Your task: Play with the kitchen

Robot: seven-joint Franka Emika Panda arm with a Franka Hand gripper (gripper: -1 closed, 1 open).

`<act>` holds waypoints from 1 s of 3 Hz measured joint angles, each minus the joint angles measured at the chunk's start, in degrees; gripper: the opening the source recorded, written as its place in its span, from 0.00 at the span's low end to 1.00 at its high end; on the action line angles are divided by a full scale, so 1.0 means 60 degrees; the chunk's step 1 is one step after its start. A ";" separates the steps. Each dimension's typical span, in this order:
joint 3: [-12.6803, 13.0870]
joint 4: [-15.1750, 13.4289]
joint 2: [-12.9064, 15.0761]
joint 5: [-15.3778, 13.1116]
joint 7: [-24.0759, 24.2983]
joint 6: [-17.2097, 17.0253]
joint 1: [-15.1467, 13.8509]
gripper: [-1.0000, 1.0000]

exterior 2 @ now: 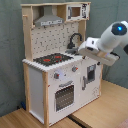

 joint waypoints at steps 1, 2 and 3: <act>-0.0131 -0.0347 -0.0680 0.0352 -0.0379 0.0395 0.0237 1.00; -0.0262 -0.0717 -0.1392 0.0725 -0.0778 0.0805 0.0495 1.00; -0.0397 -0.1092 -0.2132 0.1103 -0.1196 0.1236 0.0764 1.00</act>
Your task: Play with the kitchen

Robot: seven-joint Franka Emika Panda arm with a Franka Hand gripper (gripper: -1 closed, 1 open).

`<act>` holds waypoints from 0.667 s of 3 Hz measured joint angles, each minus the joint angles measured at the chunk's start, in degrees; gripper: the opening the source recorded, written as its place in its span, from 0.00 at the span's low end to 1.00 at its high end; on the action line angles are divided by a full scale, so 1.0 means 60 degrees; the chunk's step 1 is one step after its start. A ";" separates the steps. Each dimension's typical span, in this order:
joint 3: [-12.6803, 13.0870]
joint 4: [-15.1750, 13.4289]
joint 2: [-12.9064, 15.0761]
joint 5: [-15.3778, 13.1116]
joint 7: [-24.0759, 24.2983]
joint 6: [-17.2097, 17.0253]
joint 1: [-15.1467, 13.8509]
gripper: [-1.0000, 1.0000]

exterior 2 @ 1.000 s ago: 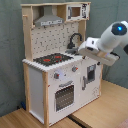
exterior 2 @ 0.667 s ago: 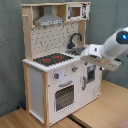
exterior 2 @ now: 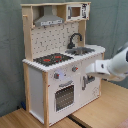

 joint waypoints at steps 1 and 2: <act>-0.0137 -0.0399 -0.0764 0.0397 -0.0428 0.0442 0.0277 1.00; -0.0280 -0.0794 -0.1536 0.0802 -0.0862 0.0902 0.0559 1.00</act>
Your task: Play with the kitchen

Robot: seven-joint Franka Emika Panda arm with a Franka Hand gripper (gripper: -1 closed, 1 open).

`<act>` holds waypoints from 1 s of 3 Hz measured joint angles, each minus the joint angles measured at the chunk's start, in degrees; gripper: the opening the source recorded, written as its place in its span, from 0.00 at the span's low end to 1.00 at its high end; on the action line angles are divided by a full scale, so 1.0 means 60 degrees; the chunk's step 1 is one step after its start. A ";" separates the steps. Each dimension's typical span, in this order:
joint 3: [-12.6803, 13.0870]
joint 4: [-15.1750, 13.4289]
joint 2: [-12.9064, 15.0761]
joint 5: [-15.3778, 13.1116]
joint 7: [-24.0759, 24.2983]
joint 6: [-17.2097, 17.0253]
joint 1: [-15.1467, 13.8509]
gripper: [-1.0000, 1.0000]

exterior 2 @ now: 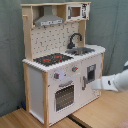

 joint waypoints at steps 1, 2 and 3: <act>-0.0126 -0.0330 -0.0636 0.0337 -0.0359 0.0371 0.0228 1.00; -0.0246 -0.0662 -0.1282 0.0673 -0.0719 0.0743 0.0451 1.00; -0.0378 -0.1000 -0.1938 0.1016 -0.1085 0.1124 0.0686 1.00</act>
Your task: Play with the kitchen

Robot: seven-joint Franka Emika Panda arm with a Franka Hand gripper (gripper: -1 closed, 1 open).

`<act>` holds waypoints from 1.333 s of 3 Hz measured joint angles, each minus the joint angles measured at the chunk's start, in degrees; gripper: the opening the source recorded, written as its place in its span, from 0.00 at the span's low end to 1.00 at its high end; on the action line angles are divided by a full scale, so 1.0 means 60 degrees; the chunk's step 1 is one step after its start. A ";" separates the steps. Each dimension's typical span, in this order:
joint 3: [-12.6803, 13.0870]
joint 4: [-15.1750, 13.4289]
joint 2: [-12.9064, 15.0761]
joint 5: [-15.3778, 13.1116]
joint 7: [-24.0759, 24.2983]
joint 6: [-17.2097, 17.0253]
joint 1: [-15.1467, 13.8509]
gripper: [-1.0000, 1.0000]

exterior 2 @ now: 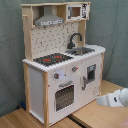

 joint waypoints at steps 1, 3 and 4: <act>-0.0117 -0.0337 -0.0648 0.0343 -0.0364 0.0375 0.0226 1.00; -0.0365 -0.1000 -0.1947 0.1026 -0.1094 0.1136 0.0692 1.00; -0.0487 -0.1327 -0.2579 0.1352 -0.1451 0.1502 0.0920 1.00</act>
